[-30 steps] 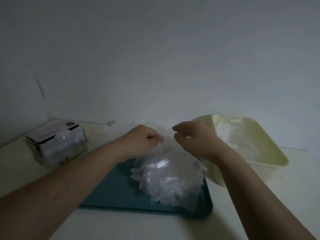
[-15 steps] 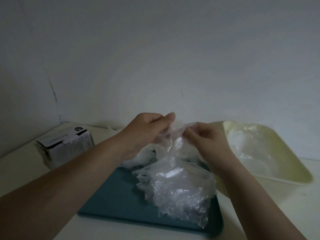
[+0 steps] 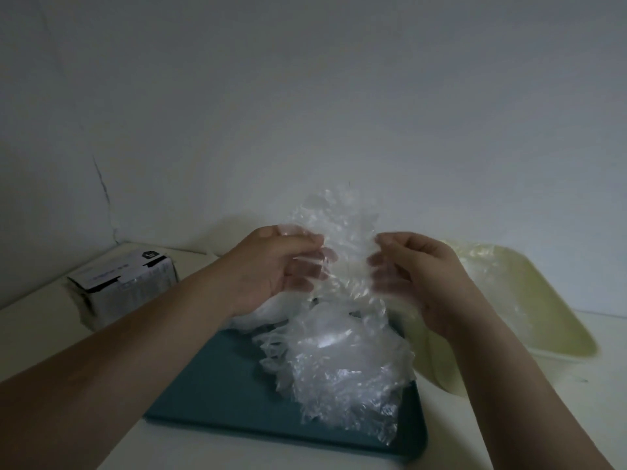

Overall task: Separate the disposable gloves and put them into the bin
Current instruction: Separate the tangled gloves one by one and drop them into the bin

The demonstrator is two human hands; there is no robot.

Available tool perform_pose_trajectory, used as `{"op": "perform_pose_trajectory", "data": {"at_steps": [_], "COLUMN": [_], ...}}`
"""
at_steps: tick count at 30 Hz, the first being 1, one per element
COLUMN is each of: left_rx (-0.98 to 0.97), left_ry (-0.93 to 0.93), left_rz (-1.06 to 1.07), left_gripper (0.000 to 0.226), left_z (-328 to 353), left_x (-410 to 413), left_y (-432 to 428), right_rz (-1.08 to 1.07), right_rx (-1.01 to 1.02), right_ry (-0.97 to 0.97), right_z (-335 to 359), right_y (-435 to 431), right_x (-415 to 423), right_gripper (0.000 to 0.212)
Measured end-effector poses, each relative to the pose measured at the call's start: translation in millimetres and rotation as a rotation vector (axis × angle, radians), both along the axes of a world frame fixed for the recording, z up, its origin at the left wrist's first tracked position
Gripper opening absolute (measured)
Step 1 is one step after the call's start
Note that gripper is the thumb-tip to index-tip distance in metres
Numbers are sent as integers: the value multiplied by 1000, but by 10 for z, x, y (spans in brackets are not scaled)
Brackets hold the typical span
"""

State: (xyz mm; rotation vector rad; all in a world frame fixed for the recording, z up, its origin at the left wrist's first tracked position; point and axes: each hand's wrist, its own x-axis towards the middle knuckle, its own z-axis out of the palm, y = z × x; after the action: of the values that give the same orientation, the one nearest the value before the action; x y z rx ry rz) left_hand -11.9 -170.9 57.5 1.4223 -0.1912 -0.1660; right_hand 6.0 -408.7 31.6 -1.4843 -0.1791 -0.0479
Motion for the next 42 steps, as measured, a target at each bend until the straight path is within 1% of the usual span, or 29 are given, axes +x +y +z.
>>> {"op": "perform_pose_trajectory", "data": {"at_steps": [2,3,5,6,7,9,10,11,12,13,14,15,16,17,19,23,25,28,30,33,34,37,38,39,40,41,42], "left_rx": [20,35,94,119,125,118,160,276,450,625,760,843,878,896,883,753,680,600,537,416,355,160,137,117,110,95,84], "left_ry": [26,23,-13,-31,-36,15,30,23,1,-28,-41,-41,-35,-31,-33,-36,-30,-84,-128,-114,-94,-63,-76,-88,-101,-99,-101], "left_rz": [-107,-155,-179,-160,-113,50,139,204,218,162,68,-15,-61,-61,23,147,176,196,278,367,355,233,196,167,145,131,141], "left_gripper": [22,22,21,25,32,49,51,46,36,25,13,8,13,19,24,15,16,14,10,29,32,46,53,55,53,45,30], "left_z": [-18,-32,-31,-23,-27,-76,-122,-190,-273,-365,-447,-538,-611,-674,-718,-585,-462,-341,-320,-312,-302,-233,-202,-178,-184,-170,-181], "left_x": [-26,-35,-51,-62,-51,5,29,52,62,49,17,-4,-22,-22,-18,34,33,17,22,38,47,29,3,-29,-37,-62,-52], "left_y": [26,28,-30,-78,-118,-158,-154,-131,-91,-48,-26,-16,-24,-31,-64,-13,62,147,159,99,78,72,84,79,87,77,60], "right_rz": [141,244,415,430,394,234,163,120,99,93,94,90,87,89,96,125,135,145,141,206,234,243,228,204,180,162,164], "right_rx": [-34,-24,45,58,45,-34,-87,-139,-184,-219,-251,-290,-334,-381,-453,-459,-421,-314,-296,-263,-249,-209,-192,-171,-139,-98,-44], "right_ry": [-16,-2,16,14,13,-7,-34,-60,-81,-96,-107,-110,-115,-123,-138,-191,-213,-188,-170,-143,-140,-135,-135,-136,-131,-116,-89], "right_z": [20,25,29,19,2,-28,-34,-27,-19,-5,10,18,28,35,43,94,130,160,171,162,163,131,126,110,99,85,75], "right_y": [-28,-12,46,79,100,102,80,51,16,-9,-26,-36,-41,-35,-22,-67,-137,-253,-306,-330,-310,-190,-138,-98,-55,-13,36], "right_x": [-8,-28,-85,-99,-95,-66,-51,-41,-32,-32,-35,-43,-53,-66,-97,-132,-143,-134,-117,-142,-155,-169,-166,-154,-150,-150,-164], "right_gripper": [39,43,32,28,28,24,21,20,20,20,20,20,20,23,35,43,43,38,36,43,43,32,32,33,32,30,24]}}
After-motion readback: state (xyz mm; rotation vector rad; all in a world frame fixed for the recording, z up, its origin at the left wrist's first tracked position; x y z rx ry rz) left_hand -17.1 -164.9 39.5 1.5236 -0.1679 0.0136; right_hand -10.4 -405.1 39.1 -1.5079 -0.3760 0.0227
